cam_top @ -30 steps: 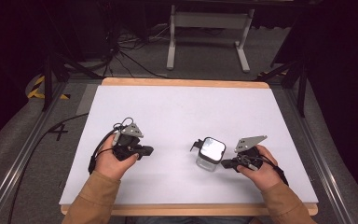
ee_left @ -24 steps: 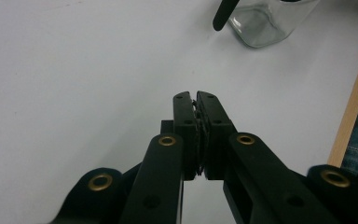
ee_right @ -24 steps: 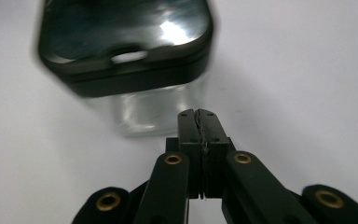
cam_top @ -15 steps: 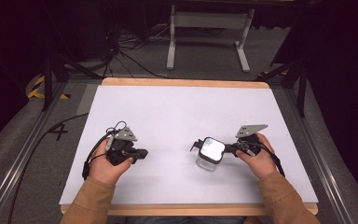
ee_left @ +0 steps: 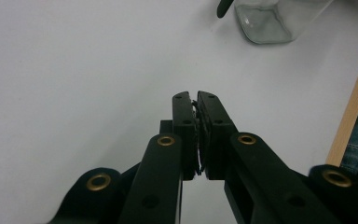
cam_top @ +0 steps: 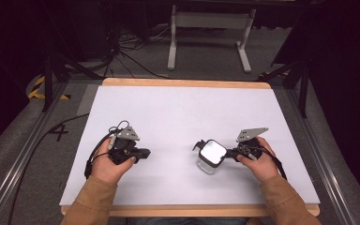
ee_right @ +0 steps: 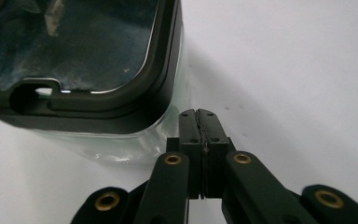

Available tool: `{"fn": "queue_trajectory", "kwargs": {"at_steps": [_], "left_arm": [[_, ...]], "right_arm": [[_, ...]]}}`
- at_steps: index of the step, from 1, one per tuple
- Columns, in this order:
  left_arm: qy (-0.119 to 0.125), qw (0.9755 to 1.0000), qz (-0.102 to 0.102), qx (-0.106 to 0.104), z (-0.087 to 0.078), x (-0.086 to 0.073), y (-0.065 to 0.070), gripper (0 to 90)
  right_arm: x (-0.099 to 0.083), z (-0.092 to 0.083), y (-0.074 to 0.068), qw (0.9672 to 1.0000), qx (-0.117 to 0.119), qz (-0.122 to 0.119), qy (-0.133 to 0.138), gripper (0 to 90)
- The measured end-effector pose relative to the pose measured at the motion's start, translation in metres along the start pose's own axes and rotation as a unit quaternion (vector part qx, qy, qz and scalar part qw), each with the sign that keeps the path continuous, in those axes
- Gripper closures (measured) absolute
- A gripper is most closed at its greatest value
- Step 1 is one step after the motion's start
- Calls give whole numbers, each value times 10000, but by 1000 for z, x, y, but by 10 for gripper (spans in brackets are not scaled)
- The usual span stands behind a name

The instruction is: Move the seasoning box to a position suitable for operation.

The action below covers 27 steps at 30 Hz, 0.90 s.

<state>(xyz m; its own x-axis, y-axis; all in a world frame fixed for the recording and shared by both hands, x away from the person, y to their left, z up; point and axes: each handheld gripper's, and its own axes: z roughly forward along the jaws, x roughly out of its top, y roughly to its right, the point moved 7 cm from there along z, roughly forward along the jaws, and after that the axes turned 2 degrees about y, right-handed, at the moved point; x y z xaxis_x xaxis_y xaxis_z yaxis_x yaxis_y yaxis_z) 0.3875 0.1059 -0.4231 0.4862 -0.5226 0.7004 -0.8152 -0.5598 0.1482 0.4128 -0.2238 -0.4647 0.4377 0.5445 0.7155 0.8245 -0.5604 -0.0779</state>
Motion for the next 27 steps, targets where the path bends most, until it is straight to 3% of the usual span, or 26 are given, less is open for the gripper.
{"fn": "queue_trajectory", "kwargs": {"at_steps": [10, 19, 21, 27], "left_arm": [[-15, 9998, 144, -136, 10, 11, 3, 865], [-10, 9997, 182, -185, 12, 16, 3, 865], [-1, 9997, 178, -187, 12, 16, 3, 864], [54, 9997, 147, -188, 10, 17, 2, 858]], "right_arm": [[-10, -7, -28, 9995, 223, -132, -154, 897], [-14, -1, -53, 9976, 540, -295, -308, 898], [-14, 0, -54, 9974, 565, -315, -304, 898], [-11, -9, -45, 9987, 347, -316, -205, 897]]}}
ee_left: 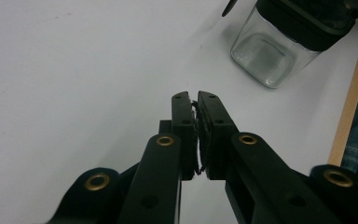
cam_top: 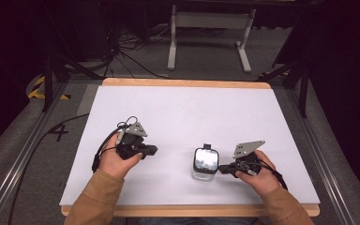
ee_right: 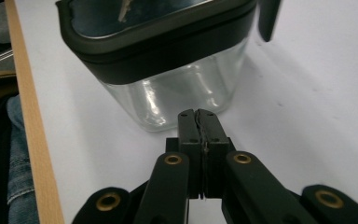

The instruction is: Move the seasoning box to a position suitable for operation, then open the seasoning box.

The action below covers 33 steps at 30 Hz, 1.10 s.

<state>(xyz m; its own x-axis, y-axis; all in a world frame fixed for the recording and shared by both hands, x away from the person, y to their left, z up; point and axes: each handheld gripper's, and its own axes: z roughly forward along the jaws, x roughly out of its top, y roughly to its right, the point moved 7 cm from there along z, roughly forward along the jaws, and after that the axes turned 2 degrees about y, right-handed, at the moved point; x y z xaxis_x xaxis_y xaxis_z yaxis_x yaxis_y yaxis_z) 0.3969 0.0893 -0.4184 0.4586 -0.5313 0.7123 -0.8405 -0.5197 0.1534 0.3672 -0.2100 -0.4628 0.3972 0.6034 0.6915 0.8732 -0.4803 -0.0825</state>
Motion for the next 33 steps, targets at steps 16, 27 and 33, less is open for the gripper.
{"fn": "queue_trajectory", "kwargs": {"at_steps": [16, 27, 33], "left_arm": [[168, 9981, 381, -445, 4, 28, 25, 838], [66, 9905, 965, -975, 41, 83, 49, 830], [17, 9875, 1029, -1192, 71, 107, 55, 822]], "right_arm": [[4, -24, 16, 9990, -288, 189, 285, 896], [0, -35, 21, 9981, -371, 284, 396, 896], [-9, -48, 24, 9968, -467, 395, 517, 896]]}}
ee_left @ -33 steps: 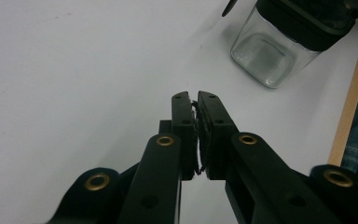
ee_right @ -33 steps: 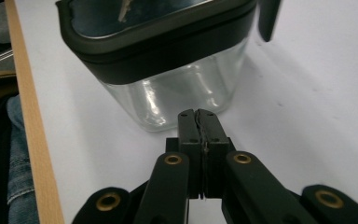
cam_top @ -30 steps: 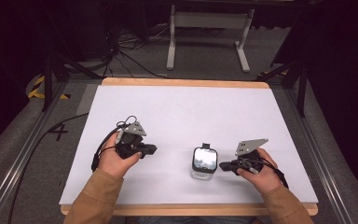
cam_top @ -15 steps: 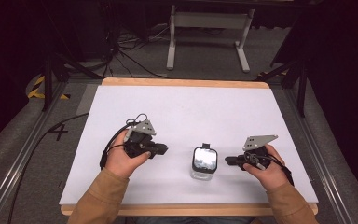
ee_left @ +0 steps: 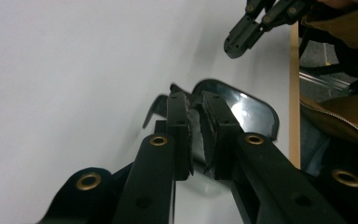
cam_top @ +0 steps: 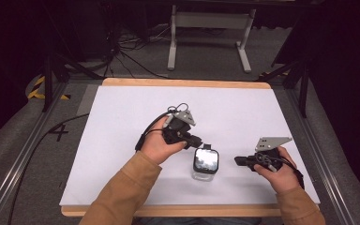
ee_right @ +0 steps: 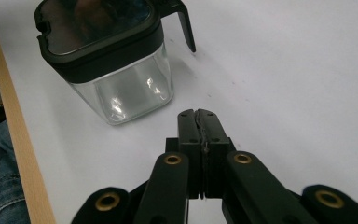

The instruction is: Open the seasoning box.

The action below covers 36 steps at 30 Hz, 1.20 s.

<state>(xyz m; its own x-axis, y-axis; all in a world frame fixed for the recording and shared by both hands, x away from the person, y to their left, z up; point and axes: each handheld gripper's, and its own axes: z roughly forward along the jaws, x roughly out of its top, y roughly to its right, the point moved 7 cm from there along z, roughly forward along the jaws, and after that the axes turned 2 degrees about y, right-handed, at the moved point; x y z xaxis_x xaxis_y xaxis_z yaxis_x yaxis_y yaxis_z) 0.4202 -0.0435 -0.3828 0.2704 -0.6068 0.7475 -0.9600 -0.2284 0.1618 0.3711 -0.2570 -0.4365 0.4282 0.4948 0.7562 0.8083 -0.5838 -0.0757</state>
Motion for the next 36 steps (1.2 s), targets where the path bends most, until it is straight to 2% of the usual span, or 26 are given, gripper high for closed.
{"fn": "queue_trajectory", "kwargs": {"at_steps": [3, 5, 11, 22, 36], "left_arm": [[-10, 10000, -56, -66, 13, 6, -8, 844], [13, 9998, -101, -181, 19, 8, -11, 849], [-128, 9996, -121, -232, 33, 4, -18, 834], [-194, 9987, -151, -438, 36, 4, -18, 893], [-320, 9982, -262, -445, 37, 6, -20, 899]], "right_arm": [[-2, -5, 1, 10000, -15, 47, 38, 895], [-4, -6, 1, 10000, -27, 68, 60, 895], [-9, -11, 1, 9998, -45, 156, 78, 895], [-10, -10, 0, 9999, -36, 152, 70, 894], [-7, -7, -7, 10000, 27, 21, 63, 894]]}}
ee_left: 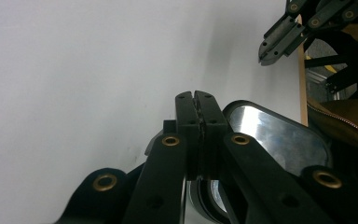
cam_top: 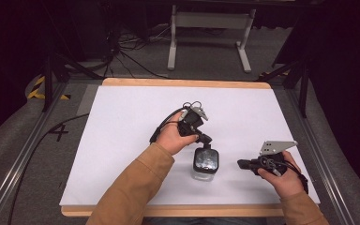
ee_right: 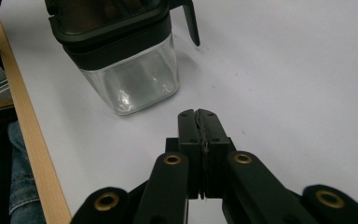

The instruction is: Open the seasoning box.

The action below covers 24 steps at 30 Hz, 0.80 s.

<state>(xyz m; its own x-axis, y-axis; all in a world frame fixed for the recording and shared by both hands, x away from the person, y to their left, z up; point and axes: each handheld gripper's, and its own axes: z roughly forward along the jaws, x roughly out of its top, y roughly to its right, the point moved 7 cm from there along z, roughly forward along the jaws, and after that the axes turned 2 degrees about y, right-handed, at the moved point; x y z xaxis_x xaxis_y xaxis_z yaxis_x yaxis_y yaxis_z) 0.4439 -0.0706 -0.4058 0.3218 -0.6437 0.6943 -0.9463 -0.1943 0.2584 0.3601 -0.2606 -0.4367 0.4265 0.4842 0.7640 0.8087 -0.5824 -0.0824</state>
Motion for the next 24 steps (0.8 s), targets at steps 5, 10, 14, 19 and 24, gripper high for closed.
{"fn": "queue_trajectory", "kwargs": {"at_steps": [5, 10, 14, 19, 24], "left_arm": [[10, 10000, -47, 11, 1, 0, -2, 900], [-22, 10000, -29, 71, 1, -1, -4, 900], [7, 10000, -11, 80, 1, -1, -4, 900], [290, 9993, -55, 242, -10, 0, -5, 861], [637, 9967, -46, 506, -43, -6, 0, 868]], "right_arm": [[6, 3, -9, 9999, 67, -118, 36, 894], [17, 7, -23, 9990, 231, -289, 260, 896], [34, 15, -44, 9956, 508, -593, 522, 897], [47, 24, -57, 9927, 543, -804, 722, 898], [55, 21, -55, 9913, 439, -825, 922, 898]]}}
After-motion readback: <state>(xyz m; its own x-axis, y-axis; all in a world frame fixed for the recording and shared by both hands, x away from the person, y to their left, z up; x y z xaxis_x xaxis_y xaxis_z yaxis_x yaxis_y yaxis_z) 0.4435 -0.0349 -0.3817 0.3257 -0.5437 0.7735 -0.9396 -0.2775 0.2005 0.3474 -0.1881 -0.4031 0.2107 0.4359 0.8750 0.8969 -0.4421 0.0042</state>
